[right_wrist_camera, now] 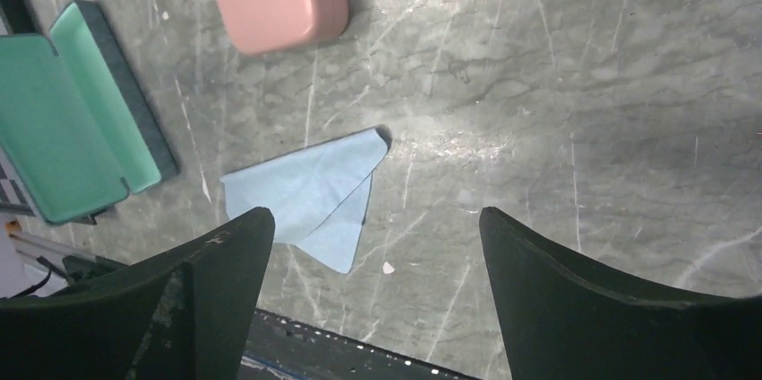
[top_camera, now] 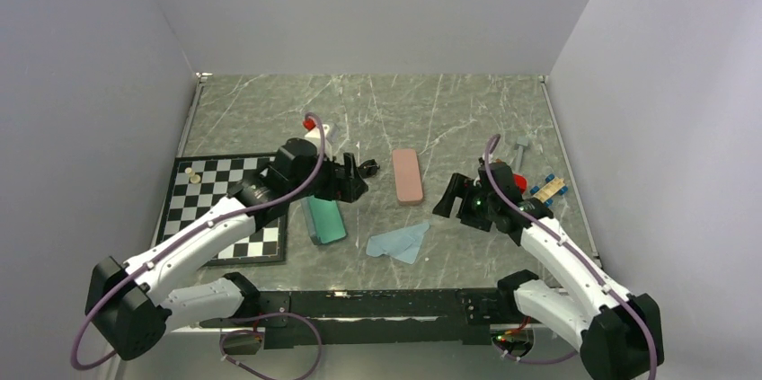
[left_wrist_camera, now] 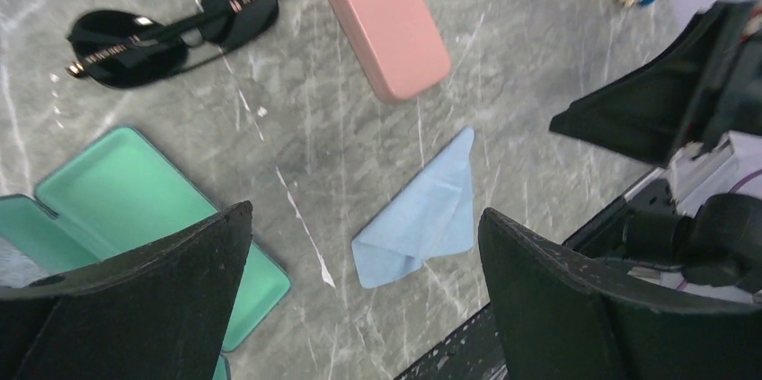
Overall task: Organize the sunglasses
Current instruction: Pick up the corner of the glasses cleaning cloth from the center of the board.
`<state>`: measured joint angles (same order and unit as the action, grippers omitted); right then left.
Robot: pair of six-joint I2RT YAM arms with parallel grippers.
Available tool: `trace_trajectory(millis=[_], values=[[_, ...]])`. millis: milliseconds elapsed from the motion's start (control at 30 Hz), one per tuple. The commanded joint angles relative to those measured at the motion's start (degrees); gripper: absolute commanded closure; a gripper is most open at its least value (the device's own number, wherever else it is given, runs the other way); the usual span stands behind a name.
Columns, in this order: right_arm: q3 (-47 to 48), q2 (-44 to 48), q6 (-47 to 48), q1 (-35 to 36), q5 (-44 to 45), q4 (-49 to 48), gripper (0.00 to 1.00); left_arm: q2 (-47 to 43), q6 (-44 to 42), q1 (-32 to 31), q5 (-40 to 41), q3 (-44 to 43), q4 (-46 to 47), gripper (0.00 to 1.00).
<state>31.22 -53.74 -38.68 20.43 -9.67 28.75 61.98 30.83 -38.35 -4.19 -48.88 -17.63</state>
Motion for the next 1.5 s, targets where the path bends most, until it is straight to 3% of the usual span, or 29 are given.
trace_trajectory(millis=[0,167,300,467,767,1033,1267,1467], values=[[3.76,-0.23,0.15,4.43,3.53,9.18,0.12,1.32,-0.09,-3.42,1.56,-1.84,-2.90,0.01],[5.00,-9.03,-10.09,25.86,11.47,7.63,0.21,0.89,2.10,-3.90,4.01,-0.35,-4.03,0.01],[6.77,-16.59,-13.77,33.38,14.36,2.98,0.33,0.01,3.86,-3.84,8.95,0.43,-5.06,0.01],[10.41,-22.64,-19.19,38.74,22.96,3.88,0.49,-1.30,5.38,-3.89,11.96,1.87,-4.63,0.01],[16.13,-31.25,-26.50,43.97,28.82,10.33,0.61,-4.49,5.98,-3.91,13.10,4.50,-3.06,0.01],[18.68,-35.63,-27.16,45.05,30.46,13.73,0.62,-5.54,5.97,-3.92,13.15,5.45,-3.21,0.01],[16.31,-34.74,-27.01,45.05,28.36,13.29,0.65,-6.12,5.95,-3.84,13.33,5.20,-3.51,0.01],[13.35,-33.21,-26.48,45.05,26.48,12.06,0.77,-5.64,5.62,-3.88,12.37,4.19,-4.13,0.01]])
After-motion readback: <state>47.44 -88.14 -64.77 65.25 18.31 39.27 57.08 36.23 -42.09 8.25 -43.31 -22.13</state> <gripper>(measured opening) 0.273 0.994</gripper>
